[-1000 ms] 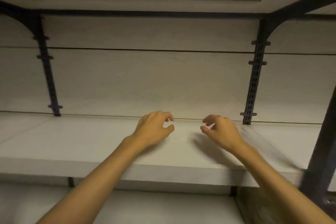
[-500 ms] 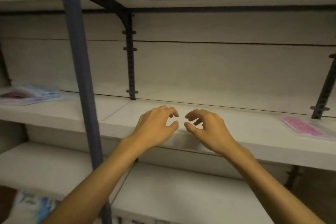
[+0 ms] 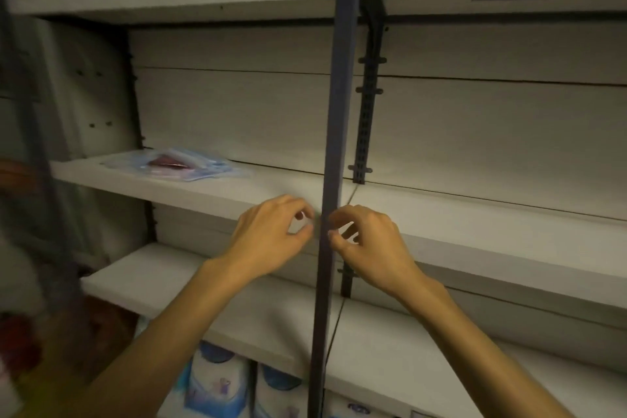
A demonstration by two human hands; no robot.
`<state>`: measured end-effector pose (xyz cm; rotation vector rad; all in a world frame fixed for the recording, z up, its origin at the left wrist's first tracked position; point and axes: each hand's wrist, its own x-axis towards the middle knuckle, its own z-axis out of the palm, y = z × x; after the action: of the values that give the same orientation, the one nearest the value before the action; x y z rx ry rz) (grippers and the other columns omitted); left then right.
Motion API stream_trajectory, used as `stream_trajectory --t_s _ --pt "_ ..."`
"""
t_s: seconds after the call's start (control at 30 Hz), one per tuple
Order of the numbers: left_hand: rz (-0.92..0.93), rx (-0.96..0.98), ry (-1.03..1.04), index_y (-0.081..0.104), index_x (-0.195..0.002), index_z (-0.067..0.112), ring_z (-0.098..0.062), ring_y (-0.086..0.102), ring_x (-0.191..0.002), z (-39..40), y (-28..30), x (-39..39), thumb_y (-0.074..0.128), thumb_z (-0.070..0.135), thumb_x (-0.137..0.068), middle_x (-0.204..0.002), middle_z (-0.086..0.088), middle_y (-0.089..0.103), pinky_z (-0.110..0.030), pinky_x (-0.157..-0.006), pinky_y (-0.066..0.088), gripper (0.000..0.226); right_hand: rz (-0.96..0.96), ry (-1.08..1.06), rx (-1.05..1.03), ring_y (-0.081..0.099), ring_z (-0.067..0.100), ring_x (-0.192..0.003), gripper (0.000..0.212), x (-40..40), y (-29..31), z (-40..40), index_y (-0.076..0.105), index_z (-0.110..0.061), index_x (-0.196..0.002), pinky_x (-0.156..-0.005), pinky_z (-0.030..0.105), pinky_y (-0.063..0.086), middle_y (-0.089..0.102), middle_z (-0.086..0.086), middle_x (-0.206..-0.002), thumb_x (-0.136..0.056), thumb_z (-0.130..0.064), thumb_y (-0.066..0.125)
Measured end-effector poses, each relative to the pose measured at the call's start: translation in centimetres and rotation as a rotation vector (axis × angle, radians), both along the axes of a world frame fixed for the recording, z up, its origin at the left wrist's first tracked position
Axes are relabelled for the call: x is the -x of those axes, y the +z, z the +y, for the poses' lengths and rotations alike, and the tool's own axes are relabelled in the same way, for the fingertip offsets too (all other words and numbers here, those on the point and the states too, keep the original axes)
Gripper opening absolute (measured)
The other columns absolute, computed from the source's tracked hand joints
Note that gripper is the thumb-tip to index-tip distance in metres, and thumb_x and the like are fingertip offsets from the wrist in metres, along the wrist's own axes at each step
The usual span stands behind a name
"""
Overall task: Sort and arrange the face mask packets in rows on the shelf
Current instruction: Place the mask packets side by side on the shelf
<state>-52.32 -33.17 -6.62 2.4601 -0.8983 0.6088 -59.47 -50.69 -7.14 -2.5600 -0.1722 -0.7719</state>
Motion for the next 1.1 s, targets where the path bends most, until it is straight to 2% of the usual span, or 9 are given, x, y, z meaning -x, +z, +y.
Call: stream_trajectory --t_s 0.27,0.6,0.83,1.0,1.1 --pt "0.014 0.006 0.067 0.058 -0.119 0.037 -0.007 0.058 -0.095 10.3 0.1 -9.0 0.054 0.044 -0.094 -0.115 0.014 0.061 -0.037 -0.084 0.054 0.026 -0.026 0.011 0.051 0.065 0.010 -0.091 0.030 -10.3 0.6 10.4 0.065 -0.025 -0.118 -0.082 0.035 0.056 0.068 -0.008 -0.110 -0.091 -0.036 0.058" --pt "0.048 -0.020 0.059 0.062 -0.115 0.035 -0.008 0.058 -0.090 21.2 0.7 -23.9 0.058 0.040 -0.092 -0.112 0.015 0.062 -0.033 -0.080 0.051 0.024 0.015 -0.108 0.066 0.065 0.015 -0.093 0.027 -26.7 0.3 19.8 0.066 -0.027 -0.112 -0.080 0.034 0.052 0.069 -0.009 -0.107 -0.087 -0.035 0.058" --pt "0.089 0.020 0.133 0.066 -0.105 0.035 -0.009 0.060 -0.087 27.2 0.6 -34.2 0.061 0.038 -0.090 -0.103 0.016 0.064 -0.028 -0.073 0.048 0.017 0.060 -0.165 0.076 0.065 0.013 -0.087 0.024 -34.4 0.4 22.9 0.068 -0.028 -0.109 -0.077 0.031 0.052 0.070 -0.012 -0.099 -0.087 -0.032 0.058" --pt "0.125 0.113 0.224 0.069 -0.086 0.028 -0.016 0.065 -0.082 28.9 0.8 -41.1 0.061 0.028 -0.089 -0.084 0.008 0.070 -0.039 -0.076 0.057 0.009 0.093 -0.211 0.091 0.064 0.013 -0.087 0.023 -37.6 0.3 23.4 0.068 -0.028 -0.109 -0.077 0.032 0.052 0.070 -0.011 -0.101 -0.089 -0.033 0.058" --pt "0.110 0.095 0.196 0.066 -0.083 0.027 -0.018 0.064 -0.079 29.0 0.7 -45.0 0.061 0.027 -0.089 -0.082 0.006 0.067 -0.040 -0.076 0.058 0.008 0.089 -0.250 0.069 0.064 0.013 -0.084 0.021 -39.8 0.6 23.5 0.070 -0.027 -0.107 -0.074 0.030 0.051 0.071 -0.012 -0.099 -0.089 -0.032 0.060"
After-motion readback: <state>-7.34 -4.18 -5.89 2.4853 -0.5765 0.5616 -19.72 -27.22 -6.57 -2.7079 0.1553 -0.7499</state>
